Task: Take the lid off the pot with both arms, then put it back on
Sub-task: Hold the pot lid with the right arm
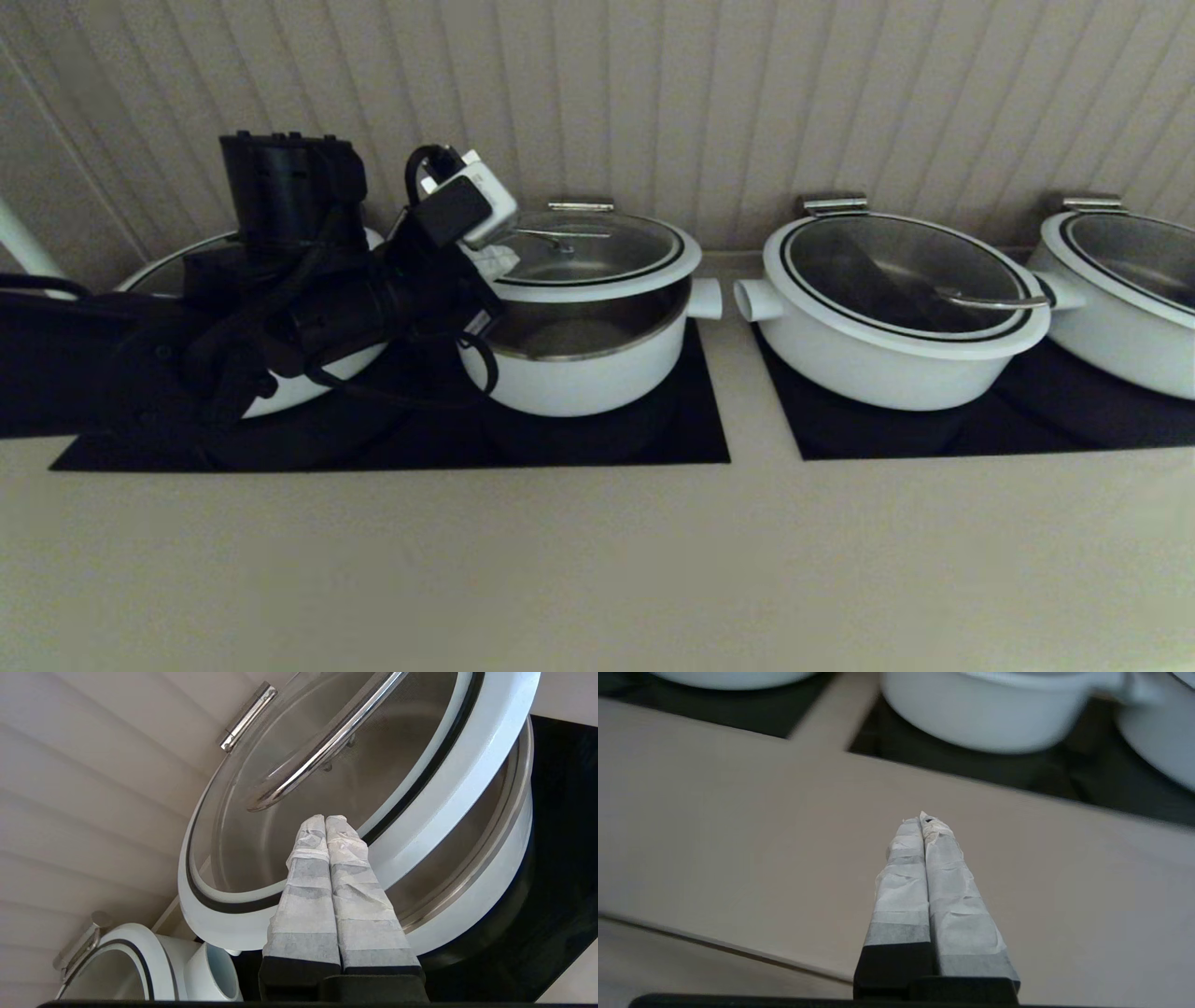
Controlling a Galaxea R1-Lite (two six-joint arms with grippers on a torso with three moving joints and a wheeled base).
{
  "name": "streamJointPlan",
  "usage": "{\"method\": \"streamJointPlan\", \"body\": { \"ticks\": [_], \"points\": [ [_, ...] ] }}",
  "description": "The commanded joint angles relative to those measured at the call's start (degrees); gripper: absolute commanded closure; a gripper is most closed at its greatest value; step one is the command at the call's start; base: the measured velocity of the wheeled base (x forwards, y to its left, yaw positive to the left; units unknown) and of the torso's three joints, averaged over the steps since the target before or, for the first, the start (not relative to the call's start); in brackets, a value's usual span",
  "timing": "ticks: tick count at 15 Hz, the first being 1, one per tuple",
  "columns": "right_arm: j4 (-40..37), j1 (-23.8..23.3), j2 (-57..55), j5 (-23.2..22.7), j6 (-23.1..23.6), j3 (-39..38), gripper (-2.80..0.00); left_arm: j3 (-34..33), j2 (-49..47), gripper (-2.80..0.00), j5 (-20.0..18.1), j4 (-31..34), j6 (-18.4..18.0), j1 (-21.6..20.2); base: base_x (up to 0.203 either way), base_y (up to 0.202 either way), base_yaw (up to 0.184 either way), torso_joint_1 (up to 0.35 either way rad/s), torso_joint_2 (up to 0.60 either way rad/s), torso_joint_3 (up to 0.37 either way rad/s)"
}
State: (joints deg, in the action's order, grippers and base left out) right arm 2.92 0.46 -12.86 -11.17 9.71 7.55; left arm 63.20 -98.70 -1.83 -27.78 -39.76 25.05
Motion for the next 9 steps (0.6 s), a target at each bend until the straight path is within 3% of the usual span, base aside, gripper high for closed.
{"method": "streamJointPlan", "body": {
  "ticks": [1, 9],
  "points": [
    [3.4, 0.6, -10.0, -2.8, 1.7, 1.3, 0.00, 0.1, -0.2, 0.00, 0.0, -0.2, -0.1, 0.0, 0.000, 0.000, 0.000, 0.000, 0.00, 0.000],
    [30.2, 1.9, -46.4, -19.0, 7.5, 3.9, 0.00, 0.3, 0.3, 0.00, 0.1, -0.2, 0.9, -0.1, 0.000, 0.000, 0.000, 0.000, 0.00, 0.000]
  ]
}}
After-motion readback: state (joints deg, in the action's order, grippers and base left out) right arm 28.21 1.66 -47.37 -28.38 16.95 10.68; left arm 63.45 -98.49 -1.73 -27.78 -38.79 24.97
